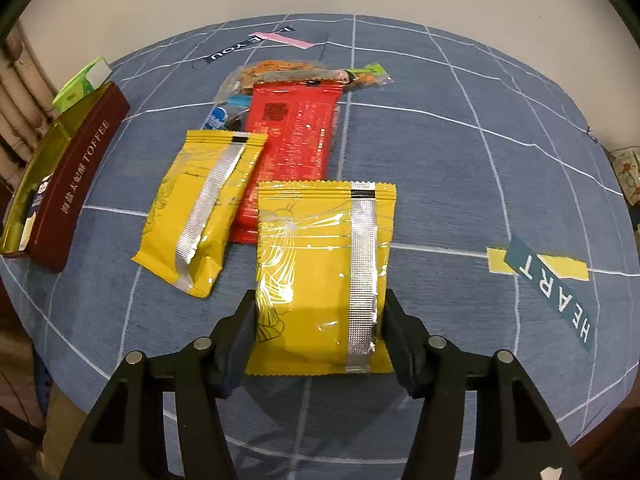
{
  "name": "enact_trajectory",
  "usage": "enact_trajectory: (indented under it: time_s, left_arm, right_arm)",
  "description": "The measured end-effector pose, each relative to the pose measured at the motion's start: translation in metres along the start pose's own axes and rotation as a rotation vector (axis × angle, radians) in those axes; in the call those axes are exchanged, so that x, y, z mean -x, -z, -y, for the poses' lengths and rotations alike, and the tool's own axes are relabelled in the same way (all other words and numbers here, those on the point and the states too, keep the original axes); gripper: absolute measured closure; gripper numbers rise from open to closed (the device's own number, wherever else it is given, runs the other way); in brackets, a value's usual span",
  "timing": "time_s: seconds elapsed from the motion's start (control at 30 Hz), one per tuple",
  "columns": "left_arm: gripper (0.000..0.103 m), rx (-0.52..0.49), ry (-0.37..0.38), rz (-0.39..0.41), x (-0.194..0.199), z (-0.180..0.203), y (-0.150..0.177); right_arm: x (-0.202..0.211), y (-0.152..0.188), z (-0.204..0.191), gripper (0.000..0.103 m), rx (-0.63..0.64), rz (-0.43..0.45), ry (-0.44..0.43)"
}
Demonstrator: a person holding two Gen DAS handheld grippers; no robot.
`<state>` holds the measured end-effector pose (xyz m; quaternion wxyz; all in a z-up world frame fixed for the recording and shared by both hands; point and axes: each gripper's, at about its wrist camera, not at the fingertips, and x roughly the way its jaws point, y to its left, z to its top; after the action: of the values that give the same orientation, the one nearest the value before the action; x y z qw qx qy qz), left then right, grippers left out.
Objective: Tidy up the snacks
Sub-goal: 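Return both tools to the snack pile and grasp a large yellow bag with the right tool, then grasp the large yellow foil bag with the left tool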
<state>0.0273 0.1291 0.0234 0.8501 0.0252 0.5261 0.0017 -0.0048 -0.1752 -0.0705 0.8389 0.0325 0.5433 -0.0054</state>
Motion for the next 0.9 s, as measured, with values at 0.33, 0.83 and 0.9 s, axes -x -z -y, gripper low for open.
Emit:
enact_trajectory:
  time_s: [0.33,0.83,0.9]
  left_arm:
    - [0.036,-0.165,0.14,-0.006,-0.007,0.09,-0.006]
    - [0.023,-0.258,0.29,-0.073,-0.046,0.184,-0.013]
    - [0.023,-0.249,0.293,-0.082,-0.052,0.188,-0.016]
  right_arm:
    - [0.005,0.004,0.041,0.05,-0.068,0.001,0.041]
    - [0.003,0.007,0.062,0.049,-0.08,0.015,0.048]
    - [0.003,0.008,0.062,0.048,-0.08,0.015,0.047]
